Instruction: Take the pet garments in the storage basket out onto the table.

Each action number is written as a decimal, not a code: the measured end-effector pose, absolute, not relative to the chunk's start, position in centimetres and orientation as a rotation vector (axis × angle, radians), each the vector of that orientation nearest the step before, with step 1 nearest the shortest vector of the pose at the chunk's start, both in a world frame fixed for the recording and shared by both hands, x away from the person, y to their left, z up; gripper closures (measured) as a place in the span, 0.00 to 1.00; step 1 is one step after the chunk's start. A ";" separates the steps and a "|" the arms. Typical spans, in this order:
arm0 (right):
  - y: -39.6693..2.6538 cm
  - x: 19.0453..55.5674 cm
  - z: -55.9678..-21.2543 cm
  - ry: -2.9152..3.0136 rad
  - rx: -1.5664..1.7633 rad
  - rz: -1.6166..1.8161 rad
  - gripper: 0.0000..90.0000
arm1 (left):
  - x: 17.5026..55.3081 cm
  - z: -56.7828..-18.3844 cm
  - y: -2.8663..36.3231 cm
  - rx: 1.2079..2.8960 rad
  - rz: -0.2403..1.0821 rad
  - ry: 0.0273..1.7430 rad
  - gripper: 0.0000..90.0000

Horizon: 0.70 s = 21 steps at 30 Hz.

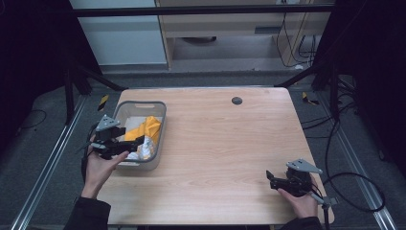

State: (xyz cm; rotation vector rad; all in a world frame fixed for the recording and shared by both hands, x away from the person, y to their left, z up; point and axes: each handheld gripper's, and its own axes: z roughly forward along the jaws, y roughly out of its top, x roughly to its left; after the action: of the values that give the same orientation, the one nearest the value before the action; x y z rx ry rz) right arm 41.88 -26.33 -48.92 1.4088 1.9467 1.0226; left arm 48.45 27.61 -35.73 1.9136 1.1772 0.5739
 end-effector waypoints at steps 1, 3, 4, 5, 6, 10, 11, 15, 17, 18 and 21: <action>-26.3 41.9 -48.9 1.947 1.409 1.023 0.12 | 48.6 -35.8 27.5 1.916 0.570 1.177 0.22; -26.3 41.9 -48.9 1.949 1.412 1.024 0.12 | 49.0 -35.9 27.2 1.927 0.566 1.183 0.23; -26.3 41.9 -48.9 1.949 1.412 1.024 0.12 | 49.0 -35.9 27.2 1.927 0.566 1.183 0.23; -26.3 41.9 -48.9 1.950 1.412 1.023 0.12 | 49.2 -35.9 27.1 1.934 0.563 1.187 0.23; -26.3 41.9 -48.9 1.950 1.413 1.024 0.12 | 49.5 -36.0 26.9 1.940 0.560 1.189 0.23; -26.3 41.9 -48.9 1.952 1.412 1.025 0.12 | 50.0 -36.0 26.7 1.949 0.560 1.197 0.24; -26.3 41.9 -48.9 1.953 1.412 1.024 0.12 | 50.2 -36.0 26.7 1.957 0.559 1.199 0.25; -26.3 41.9 -48.9 1.954 1.414 1.024 0.12 | 50.9 -36.2 26.5 1.970 0.551 1.215 0.26; -26.3 41.9 -49.0 1.955 1.414 1.024 0.12 | 51.1 -36.2 26.4 1.977 0.548 1.220 0.26; -26.3 41.9 -49.0 1.955 1.415 1.021 0.12 | 51.2 -36.3 26.4 1.977 0.547 1.225 0.27; -26.2 41.9 -49.0 1.958 1.419 1.022 0.12 | 51.6 -36.5 26.2 1.995 0.539 1.234 0.27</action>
State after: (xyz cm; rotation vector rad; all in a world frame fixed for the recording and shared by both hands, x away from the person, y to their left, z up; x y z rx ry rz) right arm 41.93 -26.24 -48.98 1.4190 1.9579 1.0216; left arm 51.63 26.20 -36.50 1.9955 1.2342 0.5394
